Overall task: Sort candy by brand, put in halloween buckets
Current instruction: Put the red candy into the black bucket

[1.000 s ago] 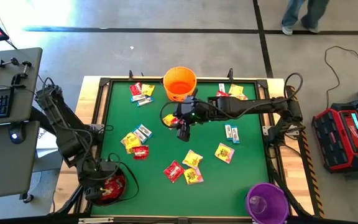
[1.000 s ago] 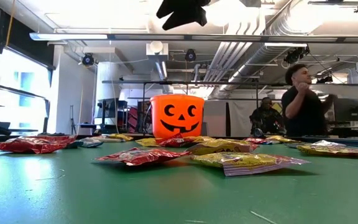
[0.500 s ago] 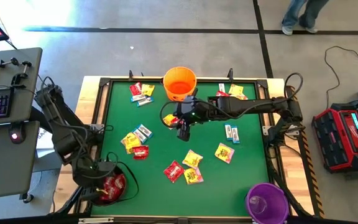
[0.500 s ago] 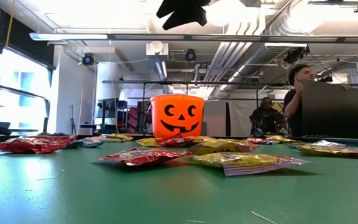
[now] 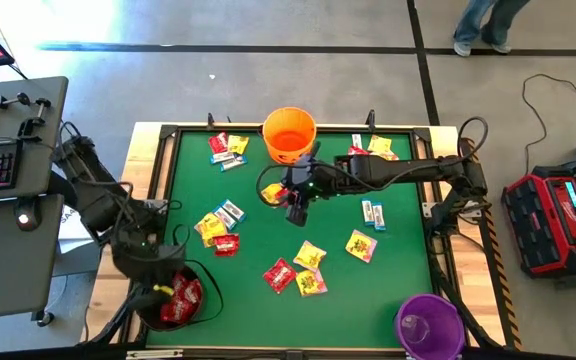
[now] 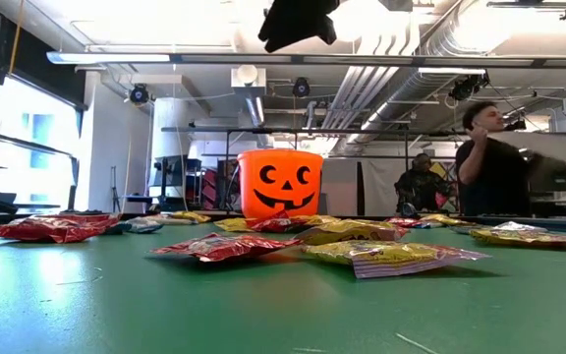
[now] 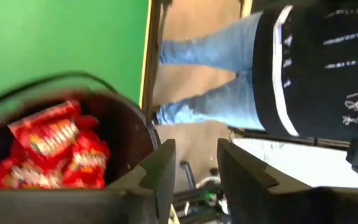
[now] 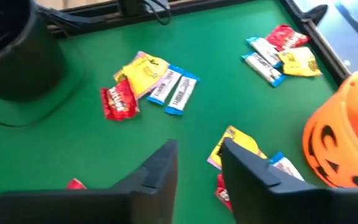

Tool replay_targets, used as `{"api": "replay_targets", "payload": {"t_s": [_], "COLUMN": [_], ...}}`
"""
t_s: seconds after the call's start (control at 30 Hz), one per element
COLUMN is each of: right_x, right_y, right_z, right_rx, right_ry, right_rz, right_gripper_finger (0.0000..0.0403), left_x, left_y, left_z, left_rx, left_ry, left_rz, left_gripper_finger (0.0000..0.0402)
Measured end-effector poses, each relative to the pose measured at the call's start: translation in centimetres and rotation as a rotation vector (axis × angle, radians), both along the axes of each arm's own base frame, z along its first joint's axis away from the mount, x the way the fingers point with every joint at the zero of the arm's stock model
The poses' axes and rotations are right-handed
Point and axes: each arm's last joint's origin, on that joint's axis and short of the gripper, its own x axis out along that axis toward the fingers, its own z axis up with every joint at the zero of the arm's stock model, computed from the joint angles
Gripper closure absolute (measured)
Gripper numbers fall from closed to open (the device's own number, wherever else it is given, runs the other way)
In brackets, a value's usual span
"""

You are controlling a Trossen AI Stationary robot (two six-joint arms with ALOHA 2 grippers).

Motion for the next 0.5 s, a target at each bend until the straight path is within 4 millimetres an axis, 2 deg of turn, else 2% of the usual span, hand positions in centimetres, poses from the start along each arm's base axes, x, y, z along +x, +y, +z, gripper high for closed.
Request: {"api": "replay_targets", "payload": {"t_s": [0.13, 0.2, 0.37, 0.5], "right_x": [-0.1, -0.3, -1.6, -3.6], "right_y": [0.3, 0.3, 0.3, 0.8], "right_z": [-0.2, -1.1, -4.8, -6.5], "right_rx": [-0.025, -0.01, 0.087, 0.155], "right_ry": [0.012, 0.036, 0.117, 0.082], "right_rz": [-0.014, -0.007, -0.048, -0.102], "right_gripper_finger": [0.0371, 0.0394, 0.0389, 0.04], "left_x": [1.0, 1.5, 2.7, 3.5], "left_y": [1.2, 1.7, 3.2, 4.4], "left_z": [0.1, 0.1, 0.1, 0.1], "left_rx": [0.032, 0.051, 0.108, 0.162], "left_ry": [-0.054, -0.079, -0.142, -0.19], "left_rz": [0.016, 0.017, 0.026, 0.04], "left_gripper_finger": [0.0319, 0.033, 0.0353, 0.0364]}}
